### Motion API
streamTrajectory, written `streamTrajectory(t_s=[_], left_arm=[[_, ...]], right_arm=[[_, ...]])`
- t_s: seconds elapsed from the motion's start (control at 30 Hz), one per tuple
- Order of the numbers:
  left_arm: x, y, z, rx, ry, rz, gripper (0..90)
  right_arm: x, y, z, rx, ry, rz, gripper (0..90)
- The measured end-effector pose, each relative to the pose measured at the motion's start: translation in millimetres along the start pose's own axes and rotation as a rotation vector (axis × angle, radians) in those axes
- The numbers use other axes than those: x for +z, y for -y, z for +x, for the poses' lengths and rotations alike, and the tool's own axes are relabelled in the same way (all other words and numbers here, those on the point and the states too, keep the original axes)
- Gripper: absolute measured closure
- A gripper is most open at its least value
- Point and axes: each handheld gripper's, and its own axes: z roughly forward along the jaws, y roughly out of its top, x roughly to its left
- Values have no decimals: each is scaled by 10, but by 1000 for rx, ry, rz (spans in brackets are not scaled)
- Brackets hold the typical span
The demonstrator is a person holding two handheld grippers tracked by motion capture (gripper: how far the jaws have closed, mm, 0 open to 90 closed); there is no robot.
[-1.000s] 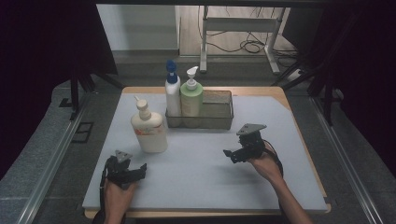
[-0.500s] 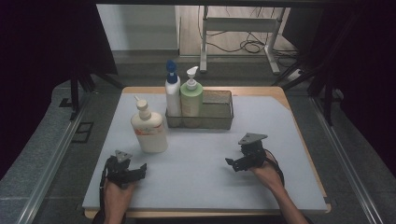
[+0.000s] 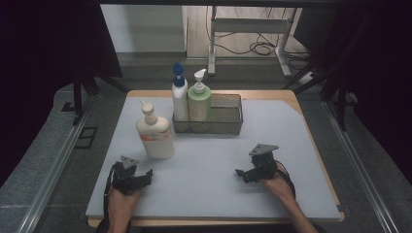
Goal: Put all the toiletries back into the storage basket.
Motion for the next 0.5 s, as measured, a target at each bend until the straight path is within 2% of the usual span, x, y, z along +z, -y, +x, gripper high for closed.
streamTrajectory(t_s=[0.23,0.5], left_arm=[[-24,-40,22,6,16,-20,282],[-51,-109,68,-1,41,-62,474]], right_arm=[[12,9,3,-1,-4,2,0],[15,10,-2,4,-6,4,0]])
